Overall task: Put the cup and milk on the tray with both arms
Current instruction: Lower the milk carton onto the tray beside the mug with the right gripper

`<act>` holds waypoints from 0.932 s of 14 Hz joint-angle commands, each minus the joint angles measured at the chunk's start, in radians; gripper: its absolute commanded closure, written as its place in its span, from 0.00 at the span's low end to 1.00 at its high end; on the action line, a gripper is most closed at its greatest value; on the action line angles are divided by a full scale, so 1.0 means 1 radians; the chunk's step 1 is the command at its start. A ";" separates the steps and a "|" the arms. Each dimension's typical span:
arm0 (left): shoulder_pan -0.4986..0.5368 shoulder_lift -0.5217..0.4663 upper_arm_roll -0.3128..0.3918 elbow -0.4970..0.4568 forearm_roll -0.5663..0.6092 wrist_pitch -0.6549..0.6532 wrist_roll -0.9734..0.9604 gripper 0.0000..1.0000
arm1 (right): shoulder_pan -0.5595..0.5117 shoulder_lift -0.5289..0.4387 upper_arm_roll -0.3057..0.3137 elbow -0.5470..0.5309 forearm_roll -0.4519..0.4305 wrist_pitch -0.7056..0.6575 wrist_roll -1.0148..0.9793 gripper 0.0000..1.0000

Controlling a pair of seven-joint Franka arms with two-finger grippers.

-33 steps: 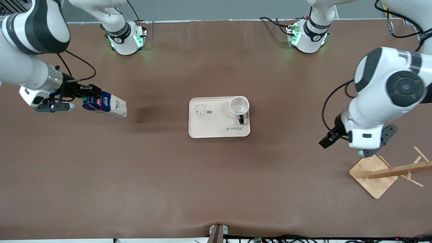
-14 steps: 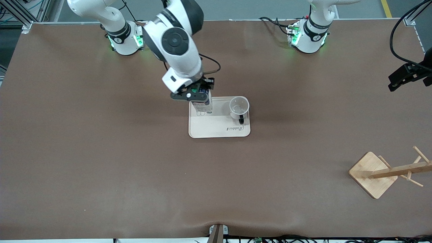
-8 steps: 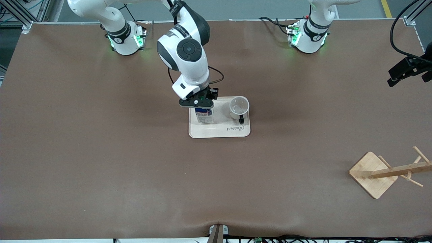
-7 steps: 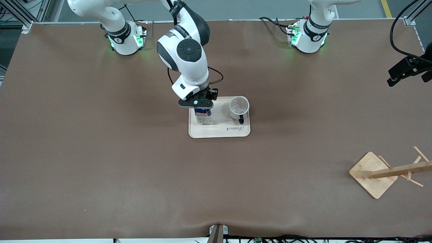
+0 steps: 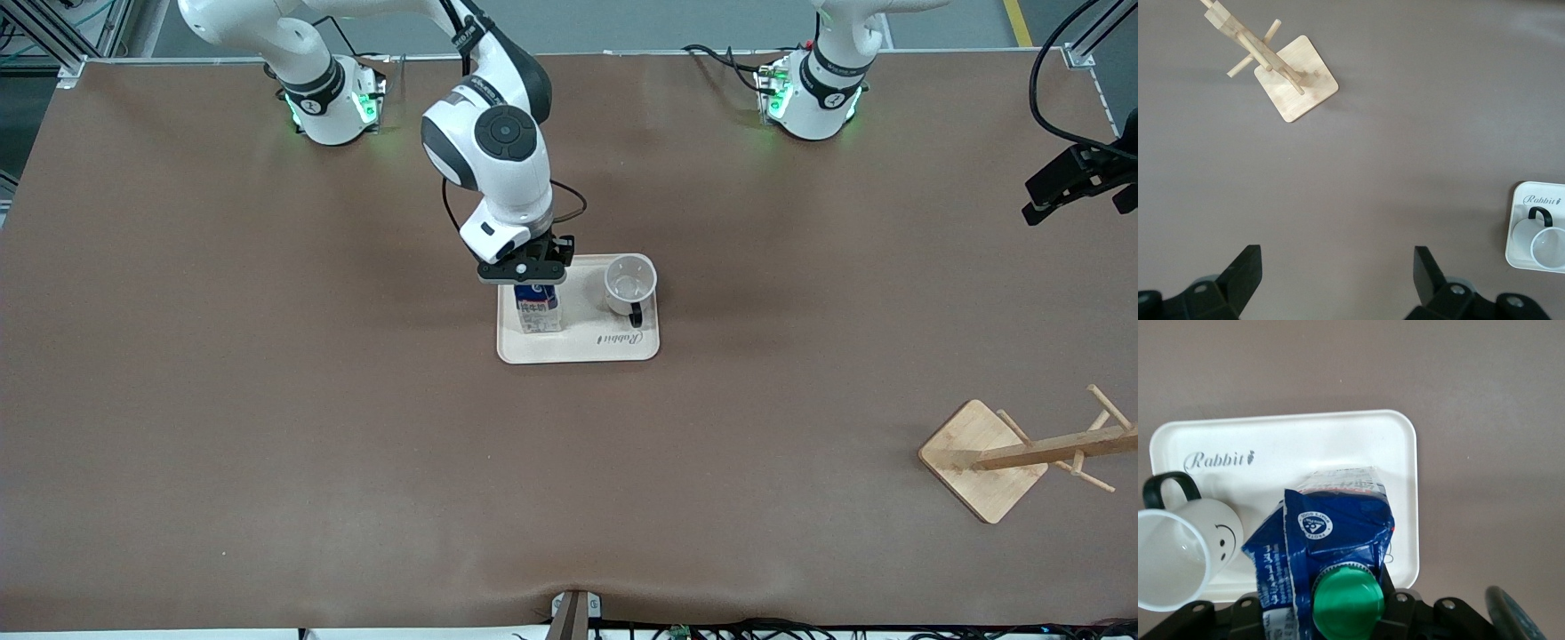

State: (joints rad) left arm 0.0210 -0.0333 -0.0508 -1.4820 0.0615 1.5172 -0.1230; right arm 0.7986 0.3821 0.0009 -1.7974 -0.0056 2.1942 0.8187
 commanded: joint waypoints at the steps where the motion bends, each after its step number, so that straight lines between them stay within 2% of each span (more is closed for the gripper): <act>1: -0.001 -0.025 -0.001 -0.027 -0.019 -0.006 -0.006 0.00 | 0.014 -0.022 -0.004 -0.023 -0.025 -0.001 0.007 1.00; 3: 0.002 -0.025 -0.011 -0.027 -0.019 -0.008 -0.003 0.00 | 0.017 -0.022 -0.004 -0.023 -0.025 -0.001 0.005 0.80; 4: 0.002 -0.025 -0.012 -0.027 -0.019 -0.012 -0.001 0.00 | 0.017 -0.022 -0.004 -0.023 -0.025 -0.001 0.000 0.43; 5: 0.002 -0.027 -0.012 -0.024 -0.019 -0.021 -0.001 0.00 | 0.017 -0.022 -0.004 -0.023 -0.025 -0.004 -0.030 0.00; 10: 0.002 -0.031 -0.014 -0.024 -0.020 -0.026 -0.006 0.00 | 0.010 -0.038 -0.007 -0.005 -0.024 -0.096 -0.072 0.00; 13: 0.002 -0.030 -0.014 -0.026 -0.020 -0.025 -0.006 0.00 | 0.007 -0.038 -0.009 0.032 -0.014 -0.099 -0.076 0.00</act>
State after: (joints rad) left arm 0.0182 -0.0402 -0.0594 -1.4916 0.0596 1.5014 -0.1239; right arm 0.8076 0.3620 -0.0061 -1.7828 -0.0067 2.1172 0.7517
